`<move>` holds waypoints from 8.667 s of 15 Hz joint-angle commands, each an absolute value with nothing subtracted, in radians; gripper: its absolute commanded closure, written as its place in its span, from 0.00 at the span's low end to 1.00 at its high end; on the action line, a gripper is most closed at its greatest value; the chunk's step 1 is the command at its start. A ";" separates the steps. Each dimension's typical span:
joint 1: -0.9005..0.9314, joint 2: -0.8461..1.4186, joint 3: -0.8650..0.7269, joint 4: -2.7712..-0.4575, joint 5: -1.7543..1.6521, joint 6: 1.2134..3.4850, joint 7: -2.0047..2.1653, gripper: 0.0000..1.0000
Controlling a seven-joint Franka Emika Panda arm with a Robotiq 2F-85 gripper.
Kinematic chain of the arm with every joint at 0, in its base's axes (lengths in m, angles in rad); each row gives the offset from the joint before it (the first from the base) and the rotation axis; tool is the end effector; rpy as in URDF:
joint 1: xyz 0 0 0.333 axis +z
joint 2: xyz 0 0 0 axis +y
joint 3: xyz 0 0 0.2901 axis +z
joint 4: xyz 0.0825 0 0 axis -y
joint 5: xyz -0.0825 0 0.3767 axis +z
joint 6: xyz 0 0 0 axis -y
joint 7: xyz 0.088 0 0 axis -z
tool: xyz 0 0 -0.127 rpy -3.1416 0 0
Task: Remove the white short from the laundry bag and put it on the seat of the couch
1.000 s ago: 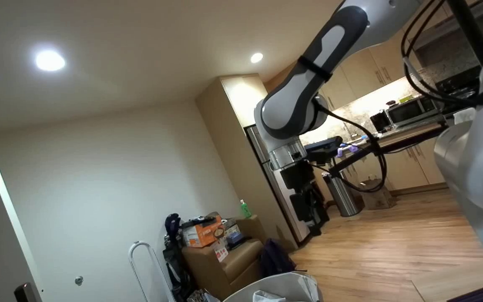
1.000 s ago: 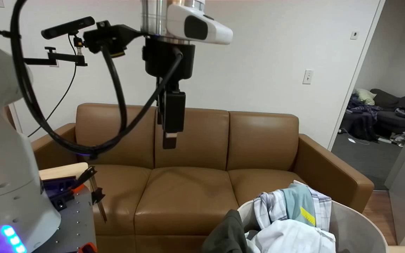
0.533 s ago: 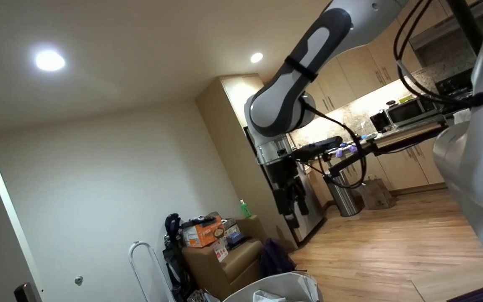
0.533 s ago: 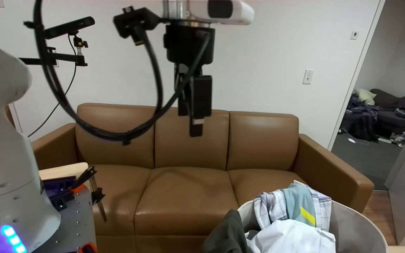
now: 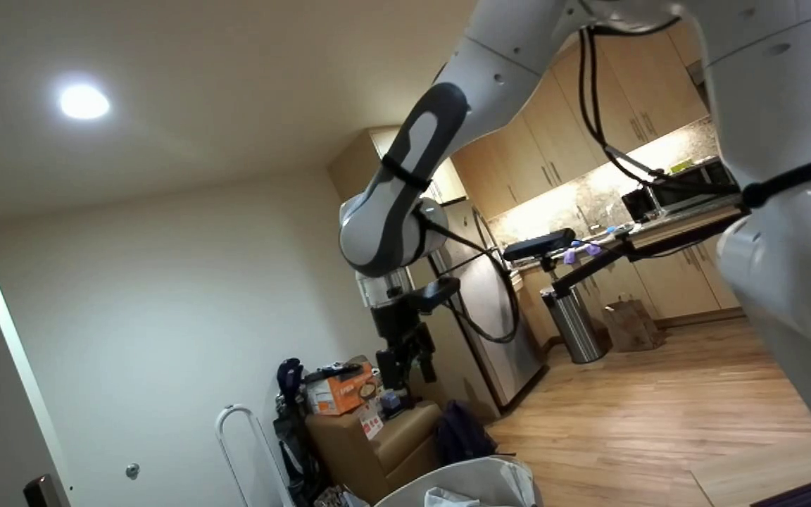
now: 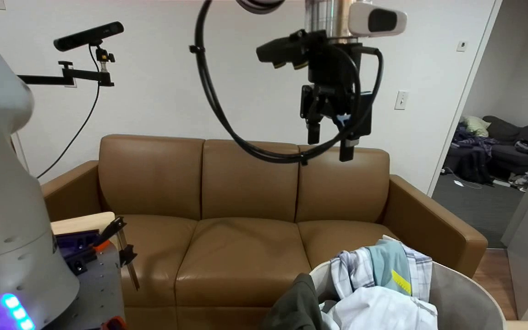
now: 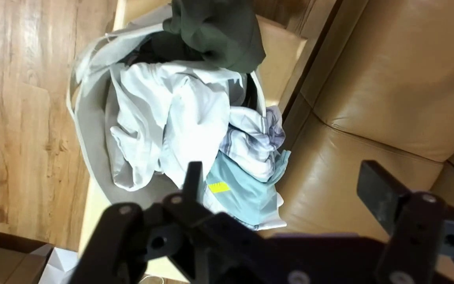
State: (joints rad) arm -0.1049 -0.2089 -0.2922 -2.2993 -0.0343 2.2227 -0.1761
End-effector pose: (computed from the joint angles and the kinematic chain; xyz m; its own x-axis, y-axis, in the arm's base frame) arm 0.4537 -0.1932 0.3997 0.9721 -0.1971 0.1274 -0.1978 -0.9802 -0.0079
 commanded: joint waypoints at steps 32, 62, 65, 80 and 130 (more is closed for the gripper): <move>-0.207 0.521 -0.162 -2.029 0.040 2.548 -0.084 0.00; -0.316 0.793 -0.158 -1.782 0.075 2.601 -0.027 0.95; -0.359 0.760 -0.109 -1.775 0.074 2.585 -0.136 0.94; -0.361 0.486 -0.126 -1.964 0.033 2.702 -0.266 0.66; -0.445 1.027 -0.053 -1.496 0.119 2.435 -0.270 0.40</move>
